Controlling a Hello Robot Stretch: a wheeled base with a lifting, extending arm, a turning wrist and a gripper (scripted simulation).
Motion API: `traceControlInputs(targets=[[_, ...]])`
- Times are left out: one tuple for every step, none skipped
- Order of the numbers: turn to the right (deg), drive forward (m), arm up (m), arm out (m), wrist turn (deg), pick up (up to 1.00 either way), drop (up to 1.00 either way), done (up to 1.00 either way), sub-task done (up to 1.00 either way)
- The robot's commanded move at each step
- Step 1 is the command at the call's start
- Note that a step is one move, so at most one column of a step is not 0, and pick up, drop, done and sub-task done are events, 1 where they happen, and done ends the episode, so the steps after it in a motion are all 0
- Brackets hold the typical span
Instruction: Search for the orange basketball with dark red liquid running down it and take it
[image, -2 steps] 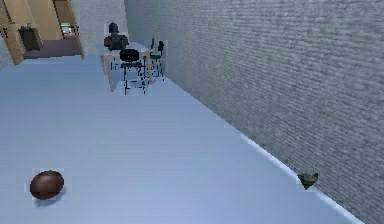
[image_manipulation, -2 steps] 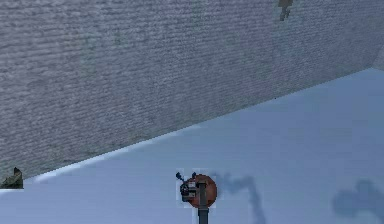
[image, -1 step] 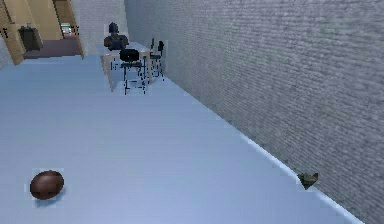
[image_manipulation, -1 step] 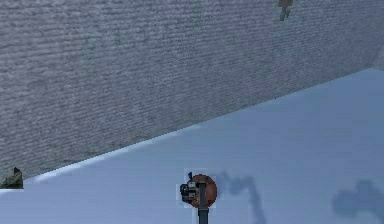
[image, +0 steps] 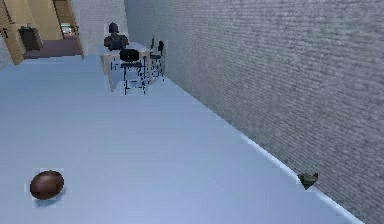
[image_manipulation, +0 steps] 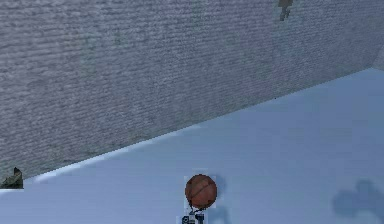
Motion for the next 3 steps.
traceControlInputs(targets=[[0.0,0.00,0.00,0.00,0.0,1.00,0.00,0.00,0.00],[0.0,0.00,0.10,0.00,0.0,0.00,0.00,0.00,0.00],[0.0,0.00,0.00,0.00,0.0,0.00,0.00,1.00,0.00]])
